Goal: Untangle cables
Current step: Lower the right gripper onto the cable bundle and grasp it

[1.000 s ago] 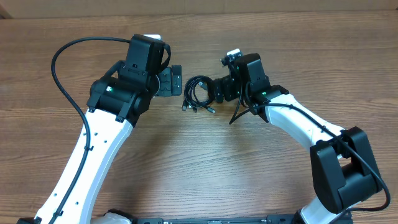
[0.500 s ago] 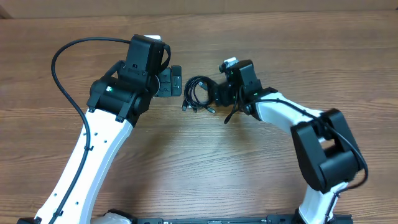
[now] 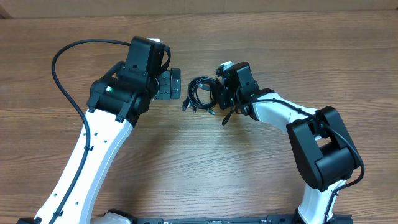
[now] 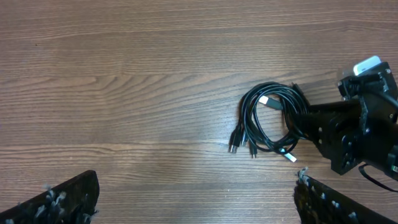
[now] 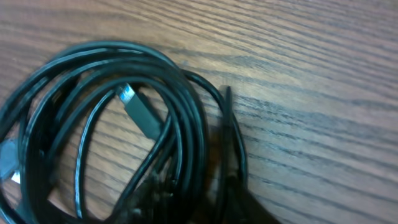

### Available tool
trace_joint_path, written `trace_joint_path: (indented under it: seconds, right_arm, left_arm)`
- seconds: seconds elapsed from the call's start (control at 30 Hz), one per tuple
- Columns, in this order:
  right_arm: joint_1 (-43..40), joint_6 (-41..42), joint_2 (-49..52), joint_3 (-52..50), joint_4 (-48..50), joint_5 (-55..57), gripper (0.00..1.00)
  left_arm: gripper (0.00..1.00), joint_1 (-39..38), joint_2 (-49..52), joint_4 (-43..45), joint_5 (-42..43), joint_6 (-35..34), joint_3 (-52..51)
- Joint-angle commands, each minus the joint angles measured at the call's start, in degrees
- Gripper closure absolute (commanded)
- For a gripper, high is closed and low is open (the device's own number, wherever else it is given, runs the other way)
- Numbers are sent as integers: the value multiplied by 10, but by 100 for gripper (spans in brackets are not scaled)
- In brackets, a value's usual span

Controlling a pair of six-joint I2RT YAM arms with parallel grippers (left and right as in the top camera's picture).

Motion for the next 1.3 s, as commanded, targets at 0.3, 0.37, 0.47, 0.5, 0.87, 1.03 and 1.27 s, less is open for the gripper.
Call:
trace_joint_path:
  seconds: [0.3, 0.37, 0.47, 0.5, 0.87, 1.03, 1.27]
  right_arm:
    - [15, 23, -32, 42, -44, -14, 96]
    - [16, 30, -65, 82, -98, -10, 96]
    - [16, 38, -107, 158, -191, -7, 96]
    - [16, 38, -119, 187, -228, -6, 96]
    - [14, 37, -167, 352, -471, 8, 96]
    - [14, 37, -183, 356, -511, 53, 96]
    - [14, 60, -142, 318, -501, 47, 12]
  left_arm:
    - [0, 6, -9, -3, -7, -8, 14]
    - [0, 6, -9, -3, -7, -8, 14]
    - [0, 6, -9, -3, -6, -8, 14]
    - [0, 6, -9, -2, -5, -9, 14]
    - [0, 6, 6, 57, 136, -10, 13]
    - [0, 6, 46, 64, 144, -10, 13]
    - [0, 12, 50, 63, 140, -7, 24]
